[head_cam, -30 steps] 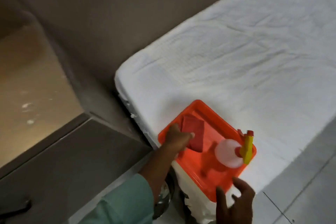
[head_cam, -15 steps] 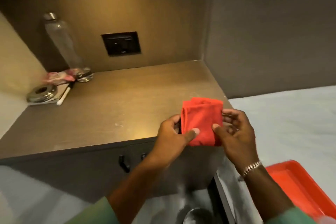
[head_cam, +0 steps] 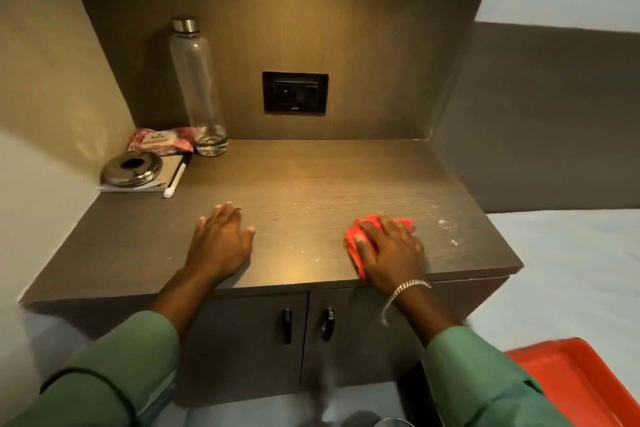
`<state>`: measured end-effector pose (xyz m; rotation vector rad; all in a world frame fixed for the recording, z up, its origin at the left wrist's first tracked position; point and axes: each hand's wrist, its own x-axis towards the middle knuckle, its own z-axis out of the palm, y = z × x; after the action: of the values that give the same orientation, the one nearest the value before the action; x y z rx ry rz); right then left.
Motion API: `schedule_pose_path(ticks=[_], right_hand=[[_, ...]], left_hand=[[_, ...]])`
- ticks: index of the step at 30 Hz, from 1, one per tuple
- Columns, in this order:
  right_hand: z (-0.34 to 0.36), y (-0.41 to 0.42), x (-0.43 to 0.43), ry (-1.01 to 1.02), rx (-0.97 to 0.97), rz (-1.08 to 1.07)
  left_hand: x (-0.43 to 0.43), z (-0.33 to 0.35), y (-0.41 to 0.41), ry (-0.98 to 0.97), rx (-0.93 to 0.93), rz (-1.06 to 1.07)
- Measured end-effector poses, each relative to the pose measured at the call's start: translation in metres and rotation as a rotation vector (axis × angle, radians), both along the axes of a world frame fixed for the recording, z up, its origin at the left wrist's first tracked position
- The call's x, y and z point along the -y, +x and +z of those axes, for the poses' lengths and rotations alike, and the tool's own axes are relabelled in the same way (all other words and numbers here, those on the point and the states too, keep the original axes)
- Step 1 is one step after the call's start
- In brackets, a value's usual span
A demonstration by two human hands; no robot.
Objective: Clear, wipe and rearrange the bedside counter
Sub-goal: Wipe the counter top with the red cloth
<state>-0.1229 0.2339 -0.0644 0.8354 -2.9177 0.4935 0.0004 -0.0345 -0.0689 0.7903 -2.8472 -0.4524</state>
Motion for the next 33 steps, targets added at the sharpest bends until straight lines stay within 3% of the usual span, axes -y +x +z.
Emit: schedule_pose_path(ticks=[4,7,10,15,18,21,25,28,31,33], right_hand=[[-0.008,-0.015,-0.063,0.038,-0.135,0.11],[0.004,-0.065,-0.11,0.017,-0.083,-0.193],[0.01,-0.09,-0.092,0.015,-0.009,-0.429],[-0.011,-0.046,-0.08,0.077,-0.11,-0.035],[-0.003,-0.085,-0.12,-0.013,-0.078,-0.196],[0.01,-0.14,-0.099,-0.054,-0.009,-0.399],[0.001,-0.129,-0.02,-0.052,-0.008,-0.08],[-0.012,-0.098,-0.052,-0.012,-0.035,0.162],[-0.007,-0.151,-0.098,-0.077,0.042,-0.051],[0.003,-0.197,-0.082,-0.112,0.045,-0.211]], left_hand=[[0.021,-0.018,-0.011,-0.075,0.034,-0.027],[0.024,-0.027,-0.016,-0.13,0.035,-0.028],[0.027,-0.023,-0.03,-0.139,0.05,-0.043],[0.036,-0.027,-0.044,-0.153,0.065,-0.044],[0.041,-0.032,-0.047,-0.187,0.082,-0.035],[0.042,-0.031,-0.06,-0.179,0.087,-0.009],[0.047,-0.027,-0.075,-0.153,0.125,0.013],[0.052,-0.028,-0.075,-0.145,0.075,0.036],[0.051,-0.03,-0.078,-0.149,0.073,0.04],[0.054,-0.028,-0.087,-0.144,0.071,0.055]])
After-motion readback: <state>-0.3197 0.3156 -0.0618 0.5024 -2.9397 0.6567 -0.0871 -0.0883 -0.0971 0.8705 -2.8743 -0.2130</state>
